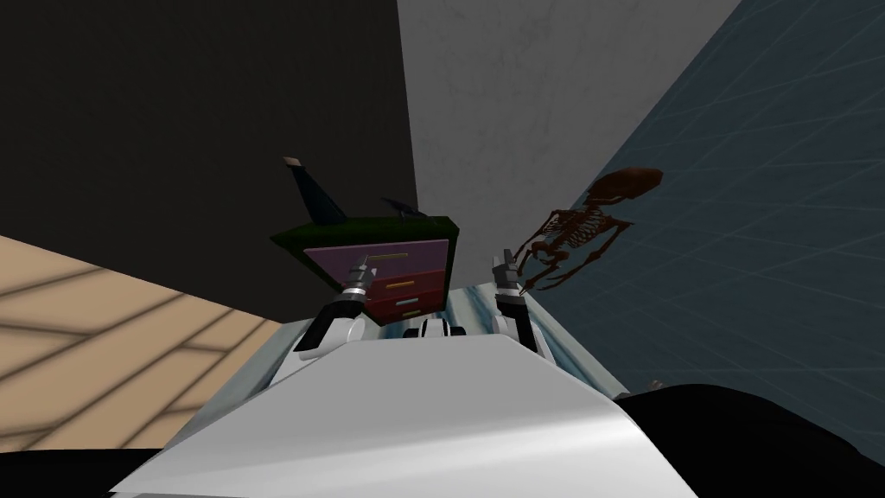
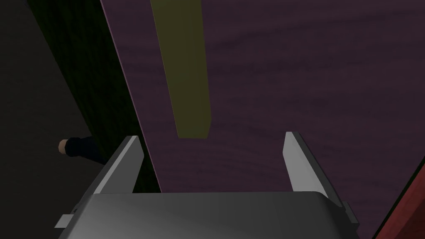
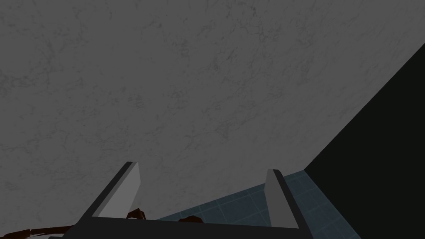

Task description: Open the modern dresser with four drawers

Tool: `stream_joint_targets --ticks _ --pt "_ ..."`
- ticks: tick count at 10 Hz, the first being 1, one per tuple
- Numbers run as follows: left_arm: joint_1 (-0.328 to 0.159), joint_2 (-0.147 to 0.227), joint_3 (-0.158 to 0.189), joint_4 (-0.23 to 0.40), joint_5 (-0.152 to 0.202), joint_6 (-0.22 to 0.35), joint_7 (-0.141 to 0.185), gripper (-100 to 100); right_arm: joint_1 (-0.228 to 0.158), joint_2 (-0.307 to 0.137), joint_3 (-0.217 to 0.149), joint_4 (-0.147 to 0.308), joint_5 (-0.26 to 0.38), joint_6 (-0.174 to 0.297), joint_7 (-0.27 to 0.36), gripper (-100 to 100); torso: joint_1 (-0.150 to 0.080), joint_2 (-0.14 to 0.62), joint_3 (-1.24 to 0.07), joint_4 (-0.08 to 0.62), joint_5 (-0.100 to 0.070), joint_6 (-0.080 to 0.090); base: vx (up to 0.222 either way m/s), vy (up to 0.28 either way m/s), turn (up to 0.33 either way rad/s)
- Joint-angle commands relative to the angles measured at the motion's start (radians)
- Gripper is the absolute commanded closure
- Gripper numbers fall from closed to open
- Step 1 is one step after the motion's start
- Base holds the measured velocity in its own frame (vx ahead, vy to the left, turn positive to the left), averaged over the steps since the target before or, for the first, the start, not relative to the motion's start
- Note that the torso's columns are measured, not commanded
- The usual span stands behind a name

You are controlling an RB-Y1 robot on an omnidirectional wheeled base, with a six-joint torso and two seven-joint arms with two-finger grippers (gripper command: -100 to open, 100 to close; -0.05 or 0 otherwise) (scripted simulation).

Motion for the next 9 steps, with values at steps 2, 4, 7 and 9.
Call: stream_joint_targets --ticks 2,4,7,9 --pt "0.004 -0.002 0.003 -0.016 0.002 0.015 0.001 -100 0.000 0.000 0.000 0.000 0.000 0.000 0.000 0 0.002 -0.004 -0.002 -0.001 0.001 0.000 0.062 0.003 -0.009" --pt "0.013 0.000 0.000 -0.030 0.004 0.019 0.001 100 0.000 0.000 0.000 0.000 0.000 0.000 0.000 0 0.000 0.001 0.001 0.000 0.000 0.000 -0.047 -0.010 0.016" --pt "0.032 0.004 -0.006 -0.055 0.008 0.022 0.001 100 -0.001 0.000 0.000 0.000 0.000 0.000 0.000 0 -0.001 0.004 0.003 0.001 0.000 0.000 -0.212 -0.049 0.016" --pt "0.030 0.035 -0.005 -0.055 0.007 0.024 0.001 -100 0.000 0.000 0.000 0.000 0.000 0.000 0.000 0 0.001 -0.006 -0.003 -0.002 0.000 0.000 -0.052 -0.013 0.000"
